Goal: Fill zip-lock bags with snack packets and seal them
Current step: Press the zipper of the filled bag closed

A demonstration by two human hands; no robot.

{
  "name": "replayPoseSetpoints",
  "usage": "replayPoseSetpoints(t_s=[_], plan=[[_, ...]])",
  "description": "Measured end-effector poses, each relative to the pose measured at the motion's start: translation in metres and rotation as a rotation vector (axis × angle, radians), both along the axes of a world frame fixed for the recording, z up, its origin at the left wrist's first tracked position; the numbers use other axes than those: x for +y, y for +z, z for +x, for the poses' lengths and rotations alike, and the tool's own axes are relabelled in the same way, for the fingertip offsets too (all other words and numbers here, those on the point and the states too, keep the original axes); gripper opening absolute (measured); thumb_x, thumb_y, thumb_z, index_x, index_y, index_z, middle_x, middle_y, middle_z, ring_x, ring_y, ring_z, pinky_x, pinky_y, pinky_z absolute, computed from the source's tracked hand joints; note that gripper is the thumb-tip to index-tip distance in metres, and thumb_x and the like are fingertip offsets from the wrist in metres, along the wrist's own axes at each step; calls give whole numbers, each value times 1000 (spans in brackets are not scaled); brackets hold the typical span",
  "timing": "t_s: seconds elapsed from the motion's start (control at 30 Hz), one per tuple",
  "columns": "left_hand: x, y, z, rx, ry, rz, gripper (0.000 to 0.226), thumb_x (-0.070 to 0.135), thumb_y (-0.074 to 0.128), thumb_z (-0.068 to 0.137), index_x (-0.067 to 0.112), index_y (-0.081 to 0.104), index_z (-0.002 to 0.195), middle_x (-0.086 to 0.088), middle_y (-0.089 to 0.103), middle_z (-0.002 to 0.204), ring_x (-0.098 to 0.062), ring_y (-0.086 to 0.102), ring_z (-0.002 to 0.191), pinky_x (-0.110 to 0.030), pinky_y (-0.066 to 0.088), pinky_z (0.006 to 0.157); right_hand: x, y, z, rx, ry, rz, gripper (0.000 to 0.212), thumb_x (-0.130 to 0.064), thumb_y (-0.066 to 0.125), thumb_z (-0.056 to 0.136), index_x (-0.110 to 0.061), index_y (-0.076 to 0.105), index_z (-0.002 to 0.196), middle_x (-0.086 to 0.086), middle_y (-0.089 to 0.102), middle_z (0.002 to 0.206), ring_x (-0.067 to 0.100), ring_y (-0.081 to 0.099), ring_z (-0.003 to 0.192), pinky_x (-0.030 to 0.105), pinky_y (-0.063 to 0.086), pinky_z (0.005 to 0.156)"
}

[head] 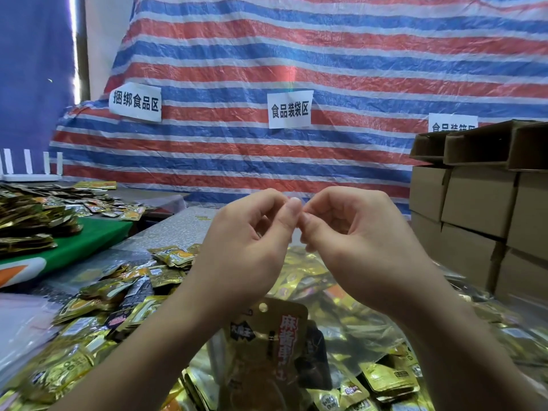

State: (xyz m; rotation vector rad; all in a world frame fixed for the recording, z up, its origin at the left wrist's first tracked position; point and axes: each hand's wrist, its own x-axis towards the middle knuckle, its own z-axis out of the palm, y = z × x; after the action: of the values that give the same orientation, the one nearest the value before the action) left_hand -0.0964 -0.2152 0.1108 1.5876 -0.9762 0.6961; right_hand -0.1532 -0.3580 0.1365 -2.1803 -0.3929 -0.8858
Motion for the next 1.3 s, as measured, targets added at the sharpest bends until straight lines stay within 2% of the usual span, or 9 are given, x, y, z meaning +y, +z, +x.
replayPoseSetpoints(t_s=[0.17,0.37,0.57,0.67,0.8,0.87,1.0,1.2,1.3], plan=[[1,0,0,-66,99,-34,25,28,54,98,23,66,76,-2,55,63,-14,47,54,-22,33,47,-1,0,1,2,-2,-31,18,-37,66,92,-25,69,79,-3,70,71,16,68,68,45,56,63],[3,-1,5,-72,168,-142,32,24,54,101,11,61,72,-7,51,60,-20,41,50,-29,30,43,-5,-3,7,10,-43,-94,18,-35,64,93,-27,68,78,-11,68,71,9,64,68,29,52,59],[15,5,17,-30,234,-230,29,27,54,101,19,63,74,-6,54,62,-22,47,52,-41,37,47,-11,-3,10,22,-78,-133,19,-35,63,93,-26,68,77,-10,67,73,7,62,71,25,49,62],[22,6,23,-8,253,-269,29,29,54,101,20,64,75,-2,56,61,-18,47,52,-37,37,46,-15,-4,12,36,-98,-168,18,-35,63,94,-28,68,78,-15,65,73,1,59,72,16,45,63],[23,6,25,-18,278,-296,28,26,53,101,17,65,77,-5,57,65,-25,50,57,-41,38,50,-18,-4,13,55,-105,-196,17,-32,63,95,-30,66,78,-17,64,75,-3,57,72,10,43,61],[25,6,26,-24,287,-315,29,27,53,101,16,66,77,-5,57,62,-26,50,55,-41,37,48,-20,-3,13,53,-103,-204,19,-32,62,95,-31,64,77,-21,64,79,-2,57,72,10,43,61],[28,8,28,-47,301,-356,30,28,53,101,13,67,79,-12,59,65,-31,52,59,-44,40,50,-24,-1,13,44,-110,-207,18,-33,63,94,-28,66,77,-8,64,70,4,57,71,18,44,60],[35,11,30,-18,324,-388,29,30,53,101,16,67,79,-12,59,66,-34,53,63,-46,43,53,-29,1,9,66,-126,-218,17,-34,63,94,-28,66,79,-6,65,70,7,58,71,24,45,60],[38,13,31,-15,339,-400,29,30,53,101,18,66,78,-7,60,66,-27,55,62,-45,45,55,-32,2,8,74,-141,-230,18,-33,64,94,-27,66,77,-10,65,70,4,56,64,22,44,57]])
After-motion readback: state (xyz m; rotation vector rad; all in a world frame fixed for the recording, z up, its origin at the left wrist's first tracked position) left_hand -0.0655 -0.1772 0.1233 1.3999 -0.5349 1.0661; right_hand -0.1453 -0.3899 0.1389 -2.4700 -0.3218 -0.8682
